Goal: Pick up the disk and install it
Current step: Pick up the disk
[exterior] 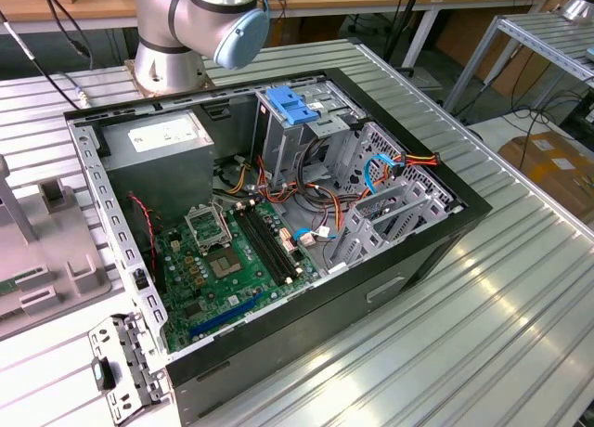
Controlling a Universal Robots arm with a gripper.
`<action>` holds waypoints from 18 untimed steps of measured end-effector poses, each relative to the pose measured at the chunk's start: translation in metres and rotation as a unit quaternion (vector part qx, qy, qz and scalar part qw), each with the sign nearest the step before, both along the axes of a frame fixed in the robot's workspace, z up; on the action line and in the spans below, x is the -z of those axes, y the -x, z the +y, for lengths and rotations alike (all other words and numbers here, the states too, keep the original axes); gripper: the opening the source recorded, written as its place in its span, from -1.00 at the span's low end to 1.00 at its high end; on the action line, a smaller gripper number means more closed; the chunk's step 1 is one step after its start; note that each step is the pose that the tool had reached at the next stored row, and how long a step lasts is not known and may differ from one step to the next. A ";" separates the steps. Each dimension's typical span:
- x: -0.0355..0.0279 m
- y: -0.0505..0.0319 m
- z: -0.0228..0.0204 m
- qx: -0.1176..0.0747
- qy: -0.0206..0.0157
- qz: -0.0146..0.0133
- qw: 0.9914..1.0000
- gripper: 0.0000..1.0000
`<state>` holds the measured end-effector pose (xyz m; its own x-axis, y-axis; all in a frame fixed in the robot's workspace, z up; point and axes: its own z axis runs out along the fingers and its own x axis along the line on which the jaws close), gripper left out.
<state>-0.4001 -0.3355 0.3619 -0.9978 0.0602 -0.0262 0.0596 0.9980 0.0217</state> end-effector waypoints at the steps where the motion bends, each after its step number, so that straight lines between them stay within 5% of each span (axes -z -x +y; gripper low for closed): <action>1: 0.0000 0.0000 0.0000 -0.002 0.000 0.000 1.000 -0.79; 7: 0.0000 0.0000 0.0000 -0.024 0.000 0.000 1.000 -0.79; 18: 0.0000 0.0000 0.0000 -0.066 0.000 0.000 0.998 -0.79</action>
